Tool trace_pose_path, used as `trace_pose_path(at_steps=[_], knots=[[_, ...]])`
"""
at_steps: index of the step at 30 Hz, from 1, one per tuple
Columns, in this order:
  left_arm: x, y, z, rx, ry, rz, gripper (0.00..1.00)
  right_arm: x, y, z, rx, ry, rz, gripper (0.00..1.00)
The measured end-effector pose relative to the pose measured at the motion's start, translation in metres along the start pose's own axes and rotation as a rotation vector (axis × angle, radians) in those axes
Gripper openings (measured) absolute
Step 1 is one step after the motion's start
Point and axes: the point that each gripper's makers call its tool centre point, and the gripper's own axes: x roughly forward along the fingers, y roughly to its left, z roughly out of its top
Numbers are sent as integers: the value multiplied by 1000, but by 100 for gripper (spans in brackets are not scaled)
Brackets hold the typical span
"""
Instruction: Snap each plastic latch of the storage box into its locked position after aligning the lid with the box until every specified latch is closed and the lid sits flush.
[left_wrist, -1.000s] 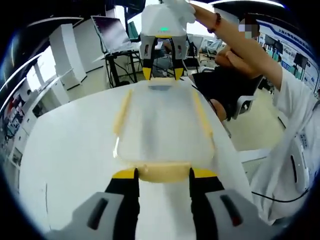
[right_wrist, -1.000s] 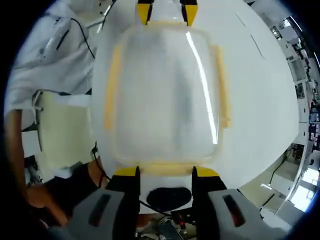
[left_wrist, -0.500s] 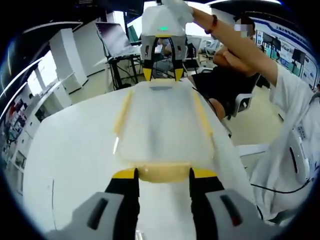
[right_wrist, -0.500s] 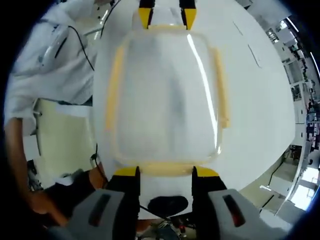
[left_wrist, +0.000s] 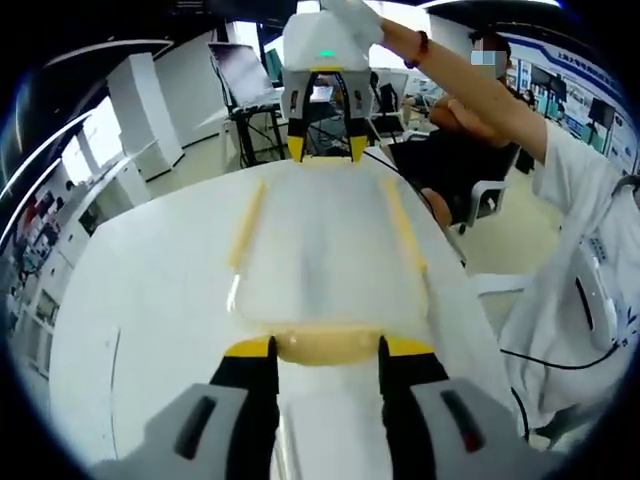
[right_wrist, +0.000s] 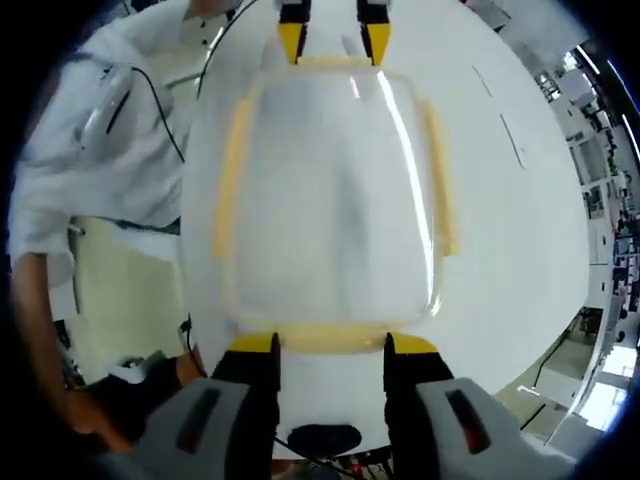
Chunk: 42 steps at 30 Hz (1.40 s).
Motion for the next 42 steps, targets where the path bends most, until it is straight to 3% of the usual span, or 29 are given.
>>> trace_pose_path(at_steps=[17, 42], knots=[[-42, 6, -34, -8, 16, 77, 37, -3, -17, 59, -66, -36, -18, 38], [-104, 7, -92, -72, 15, 133, 37, 6, -29, 144, -144, -59, 19, 38]])
